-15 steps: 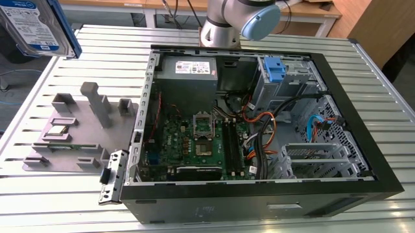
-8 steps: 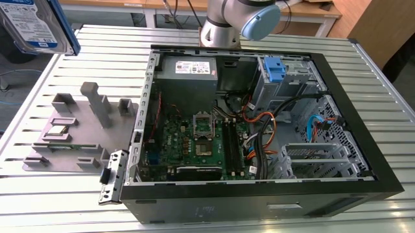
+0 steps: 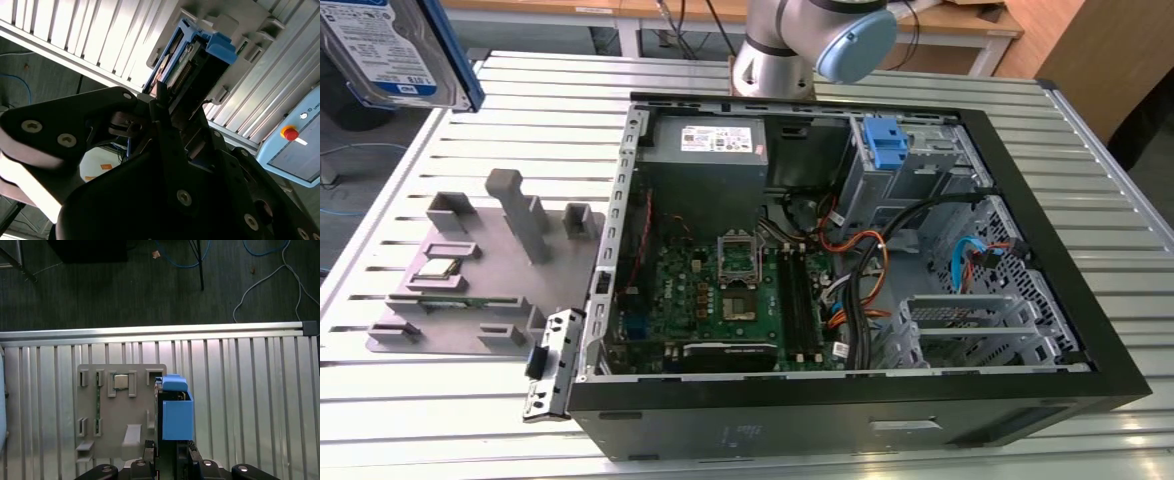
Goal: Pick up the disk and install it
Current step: 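Pick up the disk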
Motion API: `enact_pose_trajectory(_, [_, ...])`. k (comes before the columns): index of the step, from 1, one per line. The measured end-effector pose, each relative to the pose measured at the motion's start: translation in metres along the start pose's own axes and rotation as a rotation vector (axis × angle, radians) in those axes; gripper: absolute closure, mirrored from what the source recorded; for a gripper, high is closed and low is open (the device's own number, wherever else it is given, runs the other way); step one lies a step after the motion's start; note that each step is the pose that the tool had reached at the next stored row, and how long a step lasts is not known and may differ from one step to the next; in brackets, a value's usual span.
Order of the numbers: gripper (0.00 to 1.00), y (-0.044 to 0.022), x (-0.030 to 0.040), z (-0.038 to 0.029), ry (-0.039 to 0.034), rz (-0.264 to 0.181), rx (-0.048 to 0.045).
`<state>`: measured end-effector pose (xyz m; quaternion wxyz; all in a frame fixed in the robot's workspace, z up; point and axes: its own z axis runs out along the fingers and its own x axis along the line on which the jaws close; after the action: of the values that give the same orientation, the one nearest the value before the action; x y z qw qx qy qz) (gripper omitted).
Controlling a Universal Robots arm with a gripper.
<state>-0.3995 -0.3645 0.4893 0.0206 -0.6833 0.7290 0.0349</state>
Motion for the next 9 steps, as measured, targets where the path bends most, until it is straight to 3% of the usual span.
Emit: enact_pose_trajectory(9, [0.65,-0.0036,-0.0002,-0.0001,-0.0001,0.0,0.0])
